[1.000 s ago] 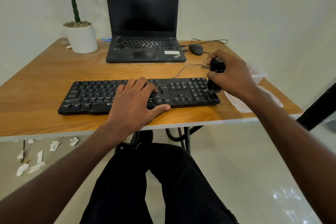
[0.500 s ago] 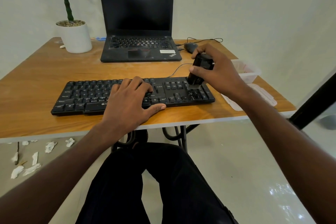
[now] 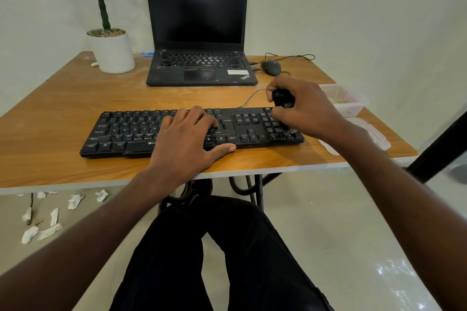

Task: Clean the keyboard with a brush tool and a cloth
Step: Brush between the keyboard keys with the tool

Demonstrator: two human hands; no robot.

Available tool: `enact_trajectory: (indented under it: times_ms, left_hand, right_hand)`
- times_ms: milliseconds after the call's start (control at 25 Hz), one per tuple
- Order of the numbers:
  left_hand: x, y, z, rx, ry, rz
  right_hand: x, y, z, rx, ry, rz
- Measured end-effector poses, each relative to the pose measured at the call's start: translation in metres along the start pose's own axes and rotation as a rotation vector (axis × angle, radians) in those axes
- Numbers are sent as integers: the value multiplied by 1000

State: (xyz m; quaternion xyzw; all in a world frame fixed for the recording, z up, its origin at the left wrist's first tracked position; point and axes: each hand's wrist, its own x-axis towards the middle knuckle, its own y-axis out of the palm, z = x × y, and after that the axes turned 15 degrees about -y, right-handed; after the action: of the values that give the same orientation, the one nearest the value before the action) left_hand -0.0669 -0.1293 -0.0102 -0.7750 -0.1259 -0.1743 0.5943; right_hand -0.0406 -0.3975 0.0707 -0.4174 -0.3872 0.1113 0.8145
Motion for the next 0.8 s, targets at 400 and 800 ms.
enact_trajectory:
  times_ms: [400, 800]
  left_hand:
    - [0, 1, 0, 11, -1, 4]
    - [0, 0, -1, 17, -7, 3]
  right_hand:
    - [-1, 3, 1, 205, 8, -22]
    - [-5, -1, -3, 201, 48, -27]
